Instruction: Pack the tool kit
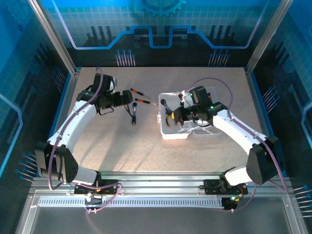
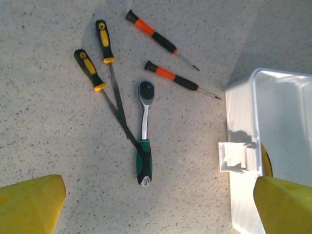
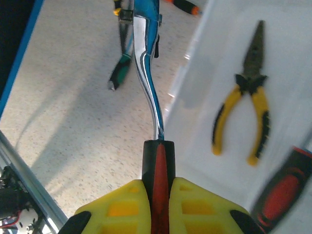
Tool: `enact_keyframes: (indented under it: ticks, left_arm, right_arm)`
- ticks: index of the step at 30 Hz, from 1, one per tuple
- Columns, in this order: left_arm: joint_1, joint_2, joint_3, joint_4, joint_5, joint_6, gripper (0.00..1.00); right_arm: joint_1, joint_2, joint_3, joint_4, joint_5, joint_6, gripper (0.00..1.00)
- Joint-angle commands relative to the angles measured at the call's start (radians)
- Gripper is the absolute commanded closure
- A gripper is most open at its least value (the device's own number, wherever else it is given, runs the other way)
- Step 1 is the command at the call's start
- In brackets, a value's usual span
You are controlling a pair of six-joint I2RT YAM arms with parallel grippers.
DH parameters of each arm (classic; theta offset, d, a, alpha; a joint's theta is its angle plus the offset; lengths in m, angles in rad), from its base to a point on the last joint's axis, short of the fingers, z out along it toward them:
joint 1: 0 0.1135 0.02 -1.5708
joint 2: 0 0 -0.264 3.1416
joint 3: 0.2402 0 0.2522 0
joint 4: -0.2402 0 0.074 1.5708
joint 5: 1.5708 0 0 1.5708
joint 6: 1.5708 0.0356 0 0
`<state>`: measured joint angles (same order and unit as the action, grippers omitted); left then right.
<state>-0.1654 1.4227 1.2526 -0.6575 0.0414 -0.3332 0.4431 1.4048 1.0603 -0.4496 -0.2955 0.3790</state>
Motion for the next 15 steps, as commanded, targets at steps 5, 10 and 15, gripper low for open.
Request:
enact_keyframes:
  ticks: [5,10,15]
  left_arm:
    - [0.012,0.025,-0.054,0.029,-0.004,0.013,0.01]
    - [0.011,0.047,-0.087,0.048,0.018,0.007,0.01]
    - [0.01,0.049,-0.104,0.051,0.022,0.008,0.01]
  right_arm:
    - [-0.056,-0.121,0.009,-0.139,0.223,-0.061,1.0]
    - [-0.055,-0.127,0.015,-0.175,0.366,-0.058,1.0]
    - [-0.031,-0.086,0.031,-0.2,0.466,-0.05,1.0]
